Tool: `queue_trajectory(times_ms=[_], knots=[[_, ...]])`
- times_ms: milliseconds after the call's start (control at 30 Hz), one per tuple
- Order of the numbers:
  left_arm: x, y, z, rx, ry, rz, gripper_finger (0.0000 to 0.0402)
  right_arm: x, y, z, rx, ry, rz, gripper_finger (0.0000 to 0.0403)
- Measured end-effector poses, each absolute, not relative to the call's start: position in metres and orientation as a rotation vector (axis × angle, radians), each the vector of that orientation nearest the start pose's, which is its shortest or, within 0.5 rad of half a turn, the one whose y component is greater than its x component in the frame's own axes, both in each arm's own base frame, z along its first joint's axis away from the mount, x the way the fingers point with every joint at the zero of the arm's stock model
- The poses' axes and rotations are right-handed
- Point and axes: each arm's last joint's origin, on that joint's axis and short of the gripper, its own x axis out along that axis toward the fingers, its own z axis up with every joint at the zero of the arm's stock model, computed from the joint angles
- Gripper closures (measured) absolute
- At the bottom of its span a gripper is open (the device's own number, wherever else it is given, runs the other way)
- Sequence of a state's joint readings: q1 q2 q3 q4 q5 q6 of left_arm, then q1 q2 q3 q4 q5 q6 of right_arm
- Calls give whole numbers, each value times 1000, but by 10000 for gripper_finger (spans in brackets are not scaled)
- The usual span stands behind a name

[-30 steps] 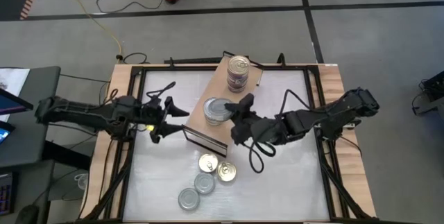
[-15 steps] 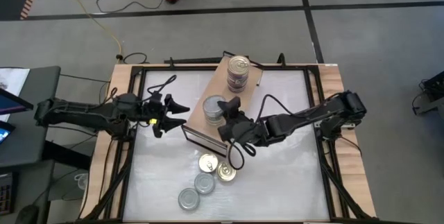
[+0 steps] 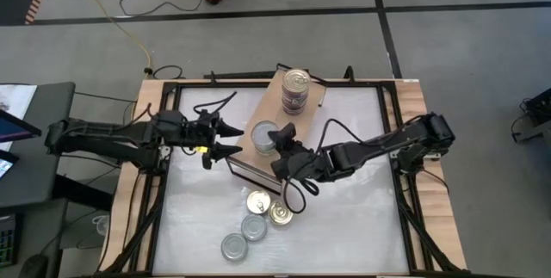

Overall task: Stack canned seafood by type on shelf
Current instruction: Stack the green tuna can on top of the stacked green tuna cans on the shelf

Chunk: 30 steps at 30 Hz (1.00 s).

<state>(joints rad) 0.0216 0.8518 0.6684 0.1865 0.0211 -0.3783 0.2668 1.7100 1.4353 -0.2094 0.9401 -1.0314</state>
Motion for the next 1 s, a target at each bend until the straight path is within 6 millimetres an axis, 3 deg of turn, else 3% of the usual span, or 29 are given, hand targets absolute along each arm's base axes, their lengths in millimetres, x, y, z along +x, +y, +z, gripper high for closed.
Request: queue_trajectory(times_ms=[367, 600, 800, 1000], knots=[[192, 3, 330, -386, 53, 4, 114, 374, 82, 327, -1189, 721, -405, 128], [192, 3, 331, -389, 70, -12, 114, 373, 78, 335, -1146, 720, -298, 126], [192, 3, 331, -384, 71, -10, 114, 375, 67, 342, -1110, 733, -324, 126], [192, 3, 331, -380, 71, -8, 114, 372, 69, 347, -1091, 748, -305, 126]])
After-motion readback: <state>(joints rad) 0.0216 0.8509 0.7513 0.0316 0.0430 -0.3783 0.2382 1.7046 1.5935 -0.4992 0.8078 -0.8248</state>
